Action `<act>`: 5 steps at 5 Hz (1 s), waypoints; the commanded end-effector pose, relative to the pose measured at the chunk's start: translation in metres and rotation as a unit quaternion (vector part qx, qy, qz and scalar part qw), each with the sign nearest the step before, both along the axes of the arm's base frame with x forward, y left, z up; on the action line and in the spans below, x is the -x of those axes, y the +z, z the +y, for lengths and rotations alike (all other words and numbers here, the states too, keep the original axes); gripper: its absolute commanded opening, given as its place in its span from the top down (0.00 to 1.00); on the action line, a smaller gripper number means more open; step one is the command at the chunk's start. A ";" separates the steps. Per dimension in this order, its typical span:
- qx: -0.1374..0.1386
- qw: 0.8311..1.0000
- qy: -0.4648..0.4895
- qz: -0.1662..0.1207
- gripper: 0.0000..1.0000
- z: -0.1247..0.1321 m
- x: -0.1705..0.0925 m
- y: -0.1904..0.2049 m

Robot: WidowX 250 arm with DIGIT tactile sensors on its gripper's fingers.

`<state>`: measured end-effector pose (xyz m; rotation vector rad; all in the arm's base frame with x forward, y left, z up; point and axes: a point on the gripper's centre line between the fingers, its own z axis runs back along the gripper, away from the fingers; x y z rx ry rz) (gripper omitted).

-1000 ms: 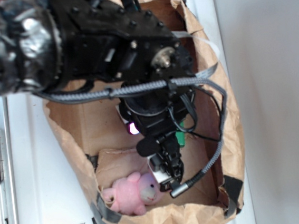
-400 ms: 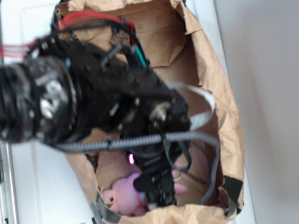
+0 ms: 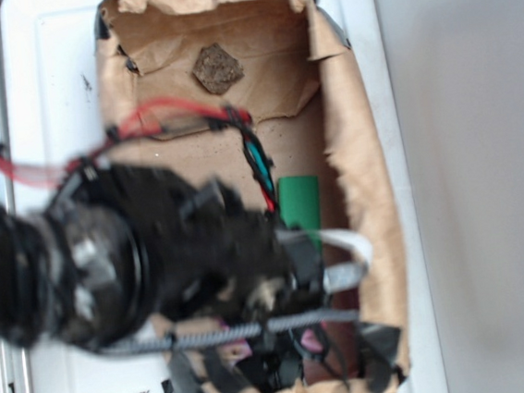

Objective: Grab the pink bunny.

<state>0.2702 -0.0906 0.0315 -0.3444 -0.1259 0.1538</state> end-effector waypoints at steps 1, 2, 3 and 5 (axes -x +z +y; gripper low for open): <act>-0.029 0.999 -0.009 -0.013 0.00 0.006 0.000 -0.009; -0.008 1.000 0.008 -0.015 1.00 0.015 -0.005 0.004; 0.010 0.999 0.028 -0.017 1.00 0.026 -0.011 0.016; 0.032 0.995 0.094 -0.018 1.00 0.076 -0.028 0.055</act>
